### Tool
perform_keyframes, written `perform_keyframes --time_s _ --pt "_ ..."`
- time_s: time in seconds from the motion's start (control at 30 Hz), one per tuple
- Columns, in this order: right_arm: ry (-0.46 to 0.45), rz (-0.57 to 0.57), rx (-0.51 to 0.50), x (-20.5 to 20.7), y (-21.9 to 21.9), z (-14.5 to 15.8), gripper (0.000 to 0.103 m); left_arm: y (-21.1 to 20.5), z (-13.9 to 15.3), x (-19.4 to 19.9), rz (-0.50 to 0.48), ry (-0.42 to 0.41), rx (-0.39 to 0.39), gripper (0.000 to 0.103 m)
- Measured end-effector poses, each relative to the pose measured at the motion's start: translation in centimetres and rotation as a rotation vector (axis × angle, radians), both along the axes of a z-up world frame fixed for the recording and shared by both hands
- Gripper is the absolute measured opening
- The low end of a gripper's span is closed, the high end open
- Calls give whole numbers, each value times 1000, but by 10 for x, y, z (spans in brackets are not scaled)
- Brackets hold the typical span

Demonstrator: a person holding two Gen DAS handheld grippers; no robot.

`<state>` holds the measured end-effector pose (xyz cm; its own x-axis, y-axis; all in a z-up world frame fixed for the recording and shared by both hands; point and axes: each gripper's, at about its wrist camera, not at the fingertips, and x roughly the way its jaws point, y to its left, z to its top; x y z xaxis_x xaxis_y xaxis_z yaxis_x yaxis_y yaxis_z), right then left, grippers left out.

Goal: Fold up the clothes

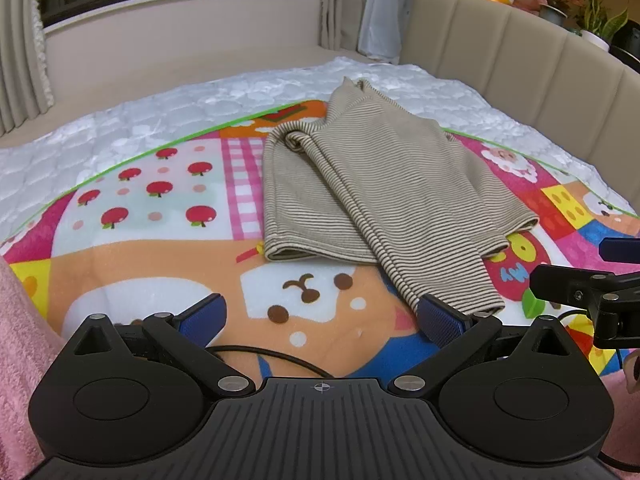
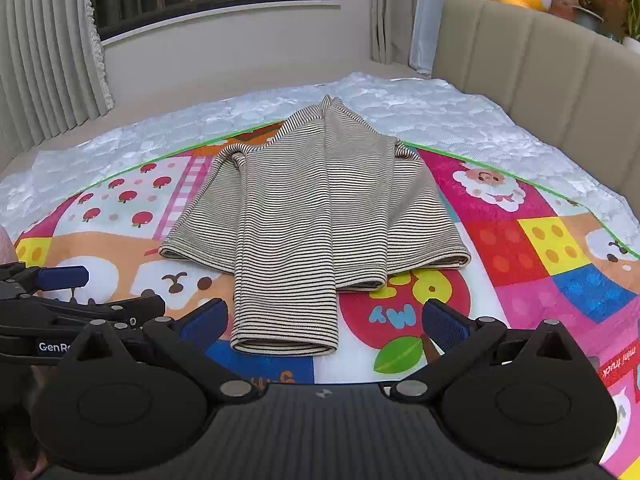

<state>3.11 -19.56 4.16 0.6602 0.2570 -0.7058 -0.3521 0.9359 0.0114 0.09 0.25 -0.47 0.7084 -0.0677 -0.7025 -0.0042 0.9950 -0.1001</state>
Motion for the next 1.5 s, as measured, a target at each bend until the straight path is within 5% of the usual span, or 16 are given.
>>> perform_keyframes --time_s 1.5 --pt "7 -9 -17 1 2 -3 103 -2 0 1 27 19 6 103"
